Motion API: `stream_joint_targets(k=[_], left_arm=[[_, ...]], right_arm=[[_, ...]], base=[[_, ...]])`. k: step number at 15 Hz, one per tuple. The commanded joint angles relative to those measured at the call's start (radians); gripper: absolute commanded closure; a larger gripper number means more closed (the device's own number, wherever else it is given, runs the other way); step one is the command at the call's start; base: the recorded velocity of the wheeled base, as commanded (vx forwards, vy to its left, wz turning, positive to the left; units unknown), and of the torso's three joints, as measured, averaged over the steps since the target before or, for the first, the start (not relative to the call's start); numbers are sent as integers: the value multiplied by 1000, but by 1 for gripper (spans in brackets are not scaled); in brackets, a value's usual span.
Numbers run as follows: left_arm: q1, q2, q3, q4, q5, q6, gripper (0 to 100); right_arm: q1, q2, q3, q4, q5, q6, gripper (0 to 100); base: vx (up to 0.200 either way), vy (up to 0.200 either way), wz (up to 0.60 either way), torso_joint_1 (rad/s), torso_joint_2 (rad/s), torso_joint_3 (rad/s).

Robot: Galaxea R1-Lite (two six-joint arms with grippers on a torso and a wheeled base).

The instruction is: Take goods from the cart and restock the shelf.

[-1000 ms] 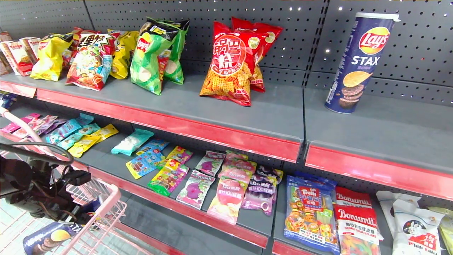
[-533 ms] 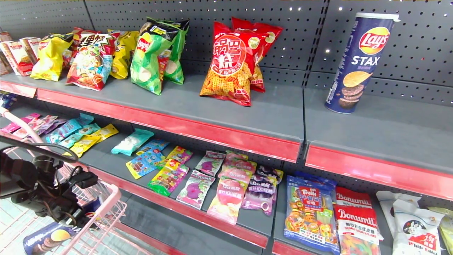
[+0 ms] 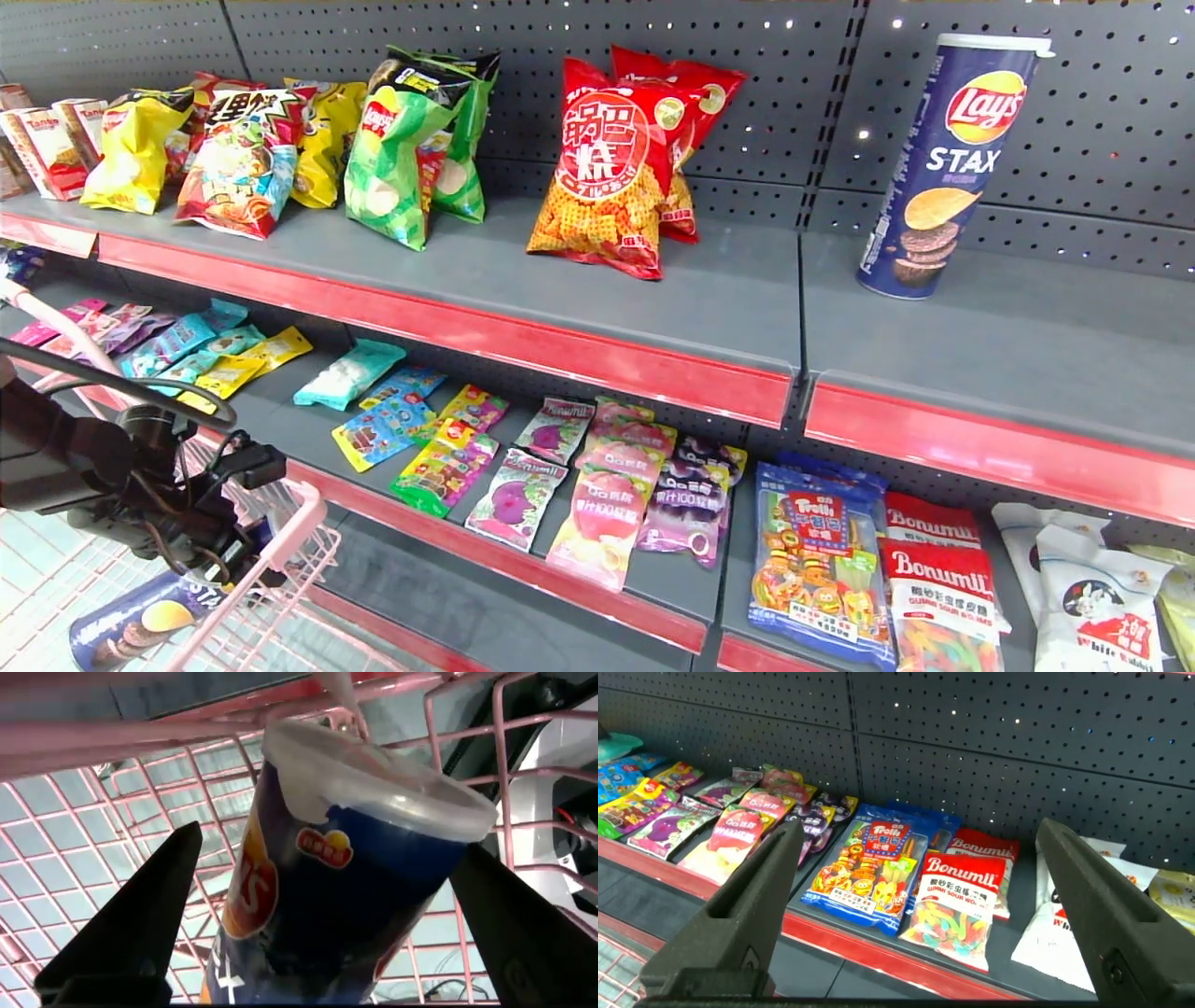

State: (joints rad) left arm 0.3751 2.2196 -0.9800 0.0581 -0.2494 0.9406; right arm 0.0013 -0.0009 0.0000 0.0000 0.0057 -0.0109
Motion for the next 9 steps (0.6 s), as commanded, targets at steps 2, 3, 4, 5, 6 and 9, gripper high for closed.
stream_joint_targets(k=[2, 3, 4, 5, 6, 9], left_arm=[[-2, 14, 0, 0, 1, 1, 0], [-1, 15, 0, 0, -2, 0, 0], [-1, 17, 1, 0, -10, 0, 0], [1, 17, 4, 0, -21, 1, 100], [1, 15, 11, 2, -18, 1, 100], [28, -9, 24, 9, -10, 1, 100]], right_arm=[[0, 1, 0, 0, 0, 0, 0], [0, 1, 0, 0, 0, 2, 0], [0, 1, 0, 0, 0, 2, 0], [0, 1, 0, 0, 0, 2, 0], [0, 1, 0, 0, 0, 2, 0], [0, 1, 0, 0, 0, 2, 0]], base=[[0, 0, 0, 0, 0, 0], [0, 0, 0, 0, 0, 0], [0, 0, 0, 0, 0, 0], [0, 0, 0, 0, 0, 0], [0, 0, 0, 0, 0, 0], [0, 0, 0, 0, 0, 0]])
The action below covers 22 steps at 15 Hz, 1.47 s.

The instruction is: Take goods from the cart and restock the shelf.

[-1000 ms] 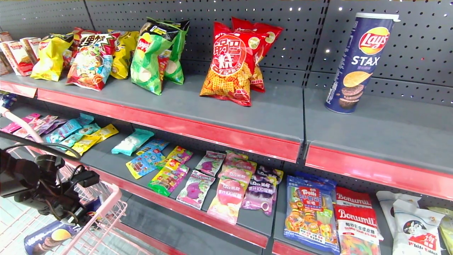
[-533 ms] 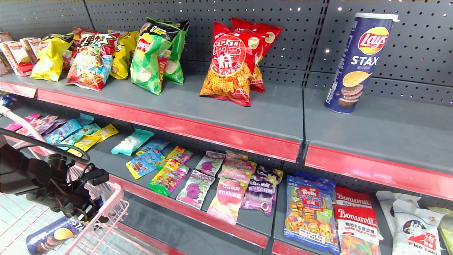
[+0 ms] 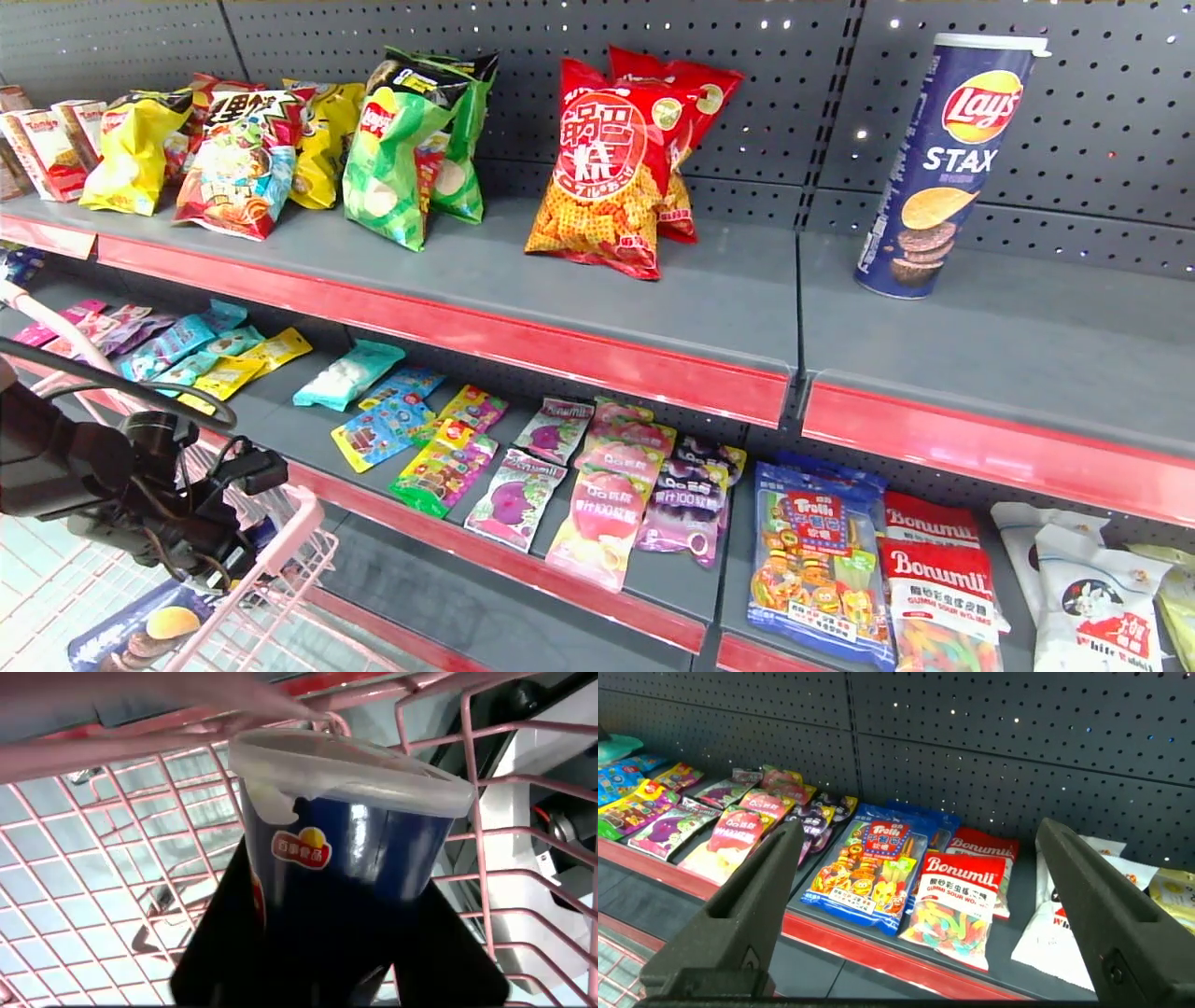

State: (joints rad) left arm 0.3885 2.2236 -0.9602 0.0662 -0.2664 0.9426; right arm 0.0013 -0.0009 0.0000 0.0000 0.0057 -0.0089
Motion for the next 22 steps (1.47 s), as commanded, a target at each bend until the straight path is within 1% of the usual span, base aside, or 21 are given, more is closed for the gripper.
stream_joint_targets(k=[1, 7, 8, 9, 10, 12, 14, 15, 16, 18, 19, 20, 21, 22], left_arm=[[27, -24, 12, 1, 9, -1, 100], [92, -144, 64, 11, 10, 1, 100], [102, -191, 80, 29, 4, 12, 100], [105, -206, 87, 32, 3, 15, 100], [115, -254, 118, 47, 1, 19, 100], [130, -315, 156, 43, -17, 21, 100], [151, -383, 161, 43, -62, 21, 100], [158, -404, 159, 43, -74, 21, 100], [178, -463, 163, 44, -108, 21, 100], [207, -536, 164, 43, -151, 21, 100], [213, -562, 158, 43, -172, 18, 100], [213, -611, 152, 37, -221, 2, 100], [213, -627, 152, 32, -234, -2, 100], [213, -710, 144, 12, -289, -36, 100]], right_arm=[[0, 1, 0, 0, 0, 0, 0], [0, 1, 0, 0, 3, 1, 0], [0, 1, 0, 2, 3, 1, 0], [0, 1, 0, 0, 3, 1, 0], [0, 1, 0, 0, 3, 1, 0], [0, 1, 0, 0, 3, 1, 0], [0, 1, 0, 0, 3, 3, 0], [0, 1, 0, 0, 3, 3, 0], [0, 1, 0, 0, 3, 3, 0], [0, 1, 0, 0, 5, 3, 0], [0, 1, 0, 0, 5, 3, 0], [0, 1, 0, 0, 5, 1, 0], [0, 1, 0, 0, 3, 1, 0], [0, 1, 0, 0, 5, 1, 0]], base=[[0, 0, 0, 0, 0, 0], [0, 0, 0, 0, 0, 0], [0, 0, 0, 0, 0, 0], [0, 0, 0, 0, 0, 0], [0, 0, 0, 0, 0, 0], [0, 0, 0, 0, 0, 0], [0, 0, 0, 0, 0, 0], [0, 0, 0, 0, 0, 0], [0, 0, 0, 0, 0, 0], [0, 0, 0, 0, 0, 0], [0, 0, 0, 0, 0, 0], [0, 0, 0, 0, 0, 0], [0, 0, 0, 0, 0, 0], [0, 0, 0, 0, 0, 0]])
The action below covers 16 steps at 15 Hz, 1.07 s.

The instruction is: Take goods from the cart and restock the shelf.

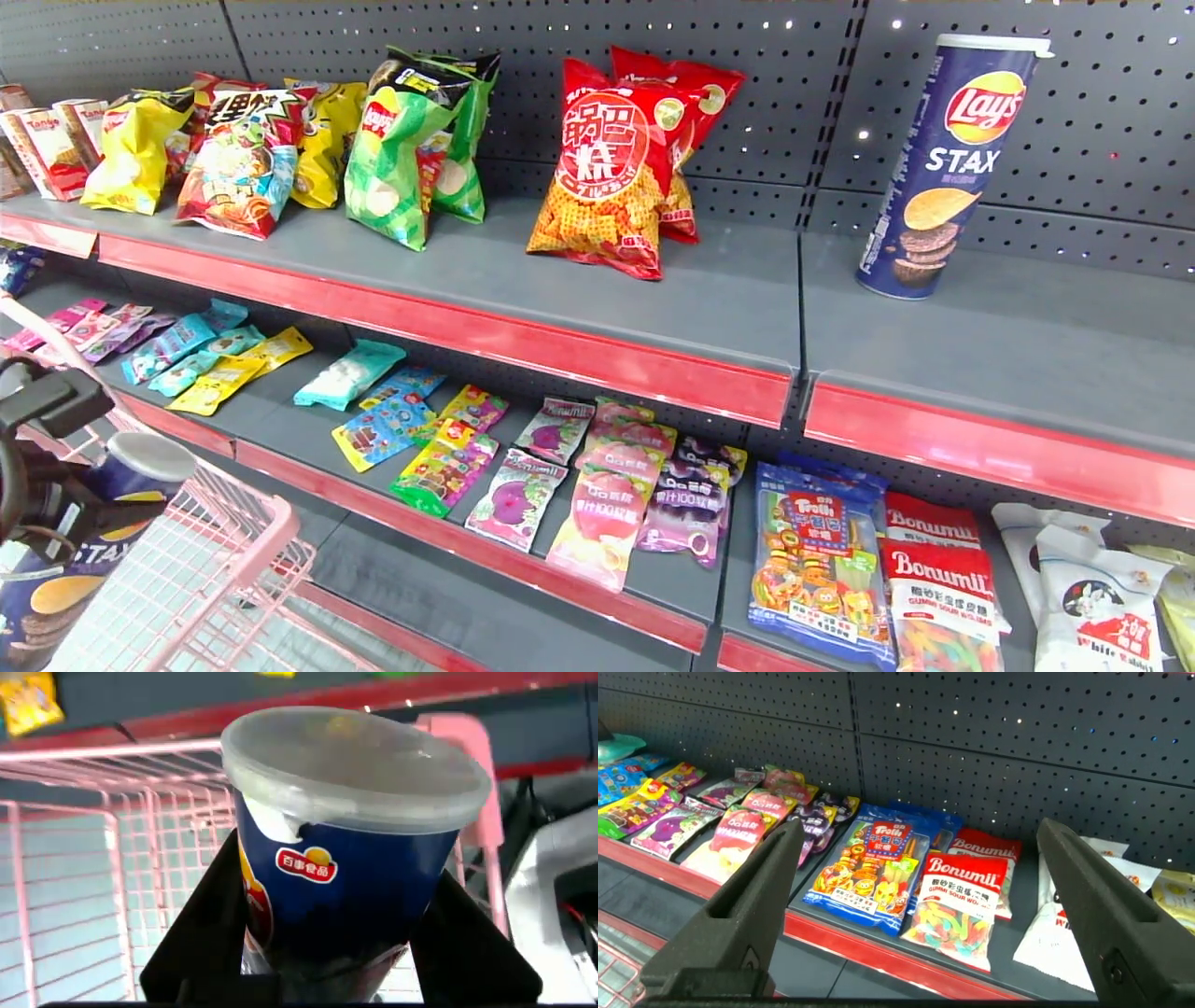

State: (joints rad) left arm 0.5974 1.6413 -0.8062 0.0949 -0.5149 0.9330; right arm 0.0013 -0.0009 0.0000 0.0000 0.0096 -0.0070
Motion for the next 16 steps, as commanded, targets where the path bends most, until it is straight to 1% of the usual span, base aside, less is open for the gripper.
stream_joint_targets(k=[1, 2, 4, 5, 6, 7, 9, 11, 12, 14, 15, 16], left_arm=[[-2, -169, -16, -17, -48, -43, 100], [-16, -222, -24, -17, -57, -74, 100], [-84, -359, -50, -18, -63, -227, 100], [-111, -394, -62, -20, -62, -280, 100], [-148, -443, -77, -30, -59, -347, 100], [-156, -460, -82, -38, -57, -359, 100], [-160, -508, -88, -103, -60, -381, 100], [-171, -557, -77, -121, -70, -444, 100], [-206, -587, -68, -123, -80, -502, 100], [-225, -635, -62, -119, -65, -526, 100], [-257, -646, -54, -119, -65, -533, 100], [-286, -653, -31, -124, -73, -574, 100]], right_arm=[[0, 1, 0, 0, 1, -1, 0], [0, 1, 0, 0, 1, -1, 0], [0, 1, 0, 0, 0, -1, 0], [0, 1, 0, 0, 0, -1, 0], [0, 1, 0, 0, 0, 1, 0], [0, 1, 0, 0, 0, 1, 0], [0, 1, 0, 0, 0, 1, 0], [0, 1, 0, 0, 0, 1, 0], [0, 1, 0, 0, 1, 1, 0], [0, 1, 0, 0, 1, 1, 0], [0, 1, 0, 0, 1, 1, 0], [0, 1, 0, 0, 1, 1, 0]], base=[[0, 0, 0, 0, 0, 0], [0, 0, 0, 0, 0, 0], [0, 0, 0, 0, 0, 0], [0, 0, 0, 0, 0, 0], [0, 0, 0, 0, 0, 0], [0, 0, 0, 0, 0, 0], [0, 0, 0, 0, 0, 0], [0, 0, 0, 0, 0, 0], [0, 0, 0, 0, 0, 0], [0, 0, 0, 0, 0, 0], [0, 0, 0, 0, 0, 0], [0, 0, 0, 0, 0, 0]])
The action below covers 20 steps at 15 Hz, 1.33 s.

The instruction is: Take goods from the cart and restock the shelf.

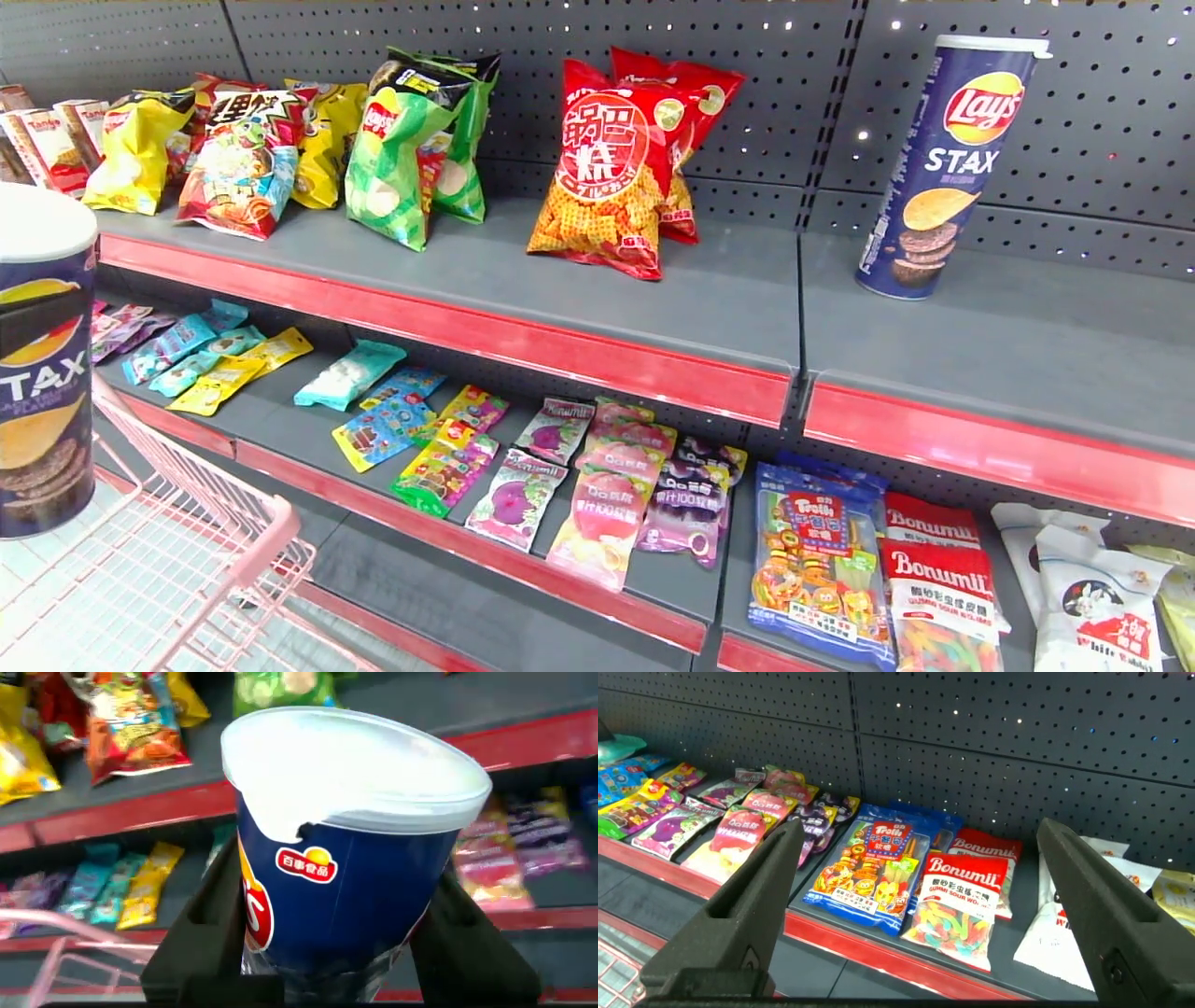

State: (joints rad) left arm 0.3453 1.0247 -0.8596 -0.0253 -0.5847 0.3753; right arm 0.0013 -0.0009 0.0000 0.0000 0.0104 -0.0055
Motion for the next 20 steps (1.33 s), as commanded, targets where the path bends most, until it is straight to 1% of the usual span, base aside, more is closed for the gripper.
stream_joint_targets(k=[1, 2, 3, 4, 5, 6, 7, 8, 9, 10, 11, 12, 13, 14, 16, 17, 18, 20], left_arm=[[-51, -57, 36, -19, -4, -58, 100], [-63, -69, 45, -30, -4, -73, 100], [-94, -81, 59, -38, -34, -79, 100], [-126, -101, 76, -39, -115, -84, 100], [-140, -118, 96, -38, -192, -90, 100], [-140, -146, 126, -36, -267, -92, 100], [-140, -135, 139, -41, -176, -72, 100], [-140, -120, 140, -42, 19, -59, 100], [-140, -110, 140, -88, 180, -72, 100], [-138, -98, 151, -171, 232, -101, 100], [-138, -78, 174, -275, 298, -122, 100], [-144, -55, 203, -364, 364, -130, 100], [-144, -55, 203, -364, 364, -130, 100], [-180, -52, 258, -456, 373, -157, 100], [-281, -80, 264, -455, 350, -196, 100], [-336, -89, 274, -450, 348, -202, 100], [-368, -97, 284, -450, 347, -202, 100], [-405, -100, 292, -450, 342, -202, 100]], right_arm=[[0, 1, 0, 0, 0, -1, 0], [0, 1, 0, 0, 0, -1, 0], [0, 1, 0, 0, 0, -1, 0], [0, 1, 0, 0, 0, -1, 0], [0, 1, 0, 0, 0, -1, 0], [0, 1, 0, 0, 0, -1, 0], [0, 1, 0, 0, 0, -1, 0], [0, 1, 0, 0, 0, -1, 0], [0, 1, 0, 0, 0, -1, 0], [0, 1, 0, 0, 0, -1, 0], [0, 1, 0, 0, 0, -1, 0], [0, 1, 0, 0, 0, -1, 0], [0, 1, 0, 0, 0, -1, 0], [0, 1, 0, 0, 0, -1, 0], [0, 1, 0, 0, 0, -2, 0], [0, 1, 0, 0, 0, -2, 0], [0, 1, 0, 0, 0, -2, 0], [0, 1, 0, 0, 0, -2, 0]], base=[[0, 0, 0, 0, 0, 0], [0, 0, 0, 0, 0, 0], [0, 0, 0, 0, 0, 0], [0, 0, 0, 0, 0, 0], [0, 0, 0, 0, 0, 0], [0, 0, 0, 0, 0, 0], [0, 0, 0, 0, 0, 0], [0, 0, 0, 0, 0, 0], [0, 0, 0, 0, 0, 0], [0, 0, 0, 0, 0, 0], [0, 0, 0, 0, 0, 0], [0, 0, 0, 0, 0, 0], [0, 0, 0, 0, 0, 0], [0, 0, 0, 0, 0, 0], [0, 0, 0, 0, 0, 0], [0, 0, 0, 0, 0, 0], [0, 0, 0, 0, 0, 0], [0, 0, 0, 0, 0, 0]])
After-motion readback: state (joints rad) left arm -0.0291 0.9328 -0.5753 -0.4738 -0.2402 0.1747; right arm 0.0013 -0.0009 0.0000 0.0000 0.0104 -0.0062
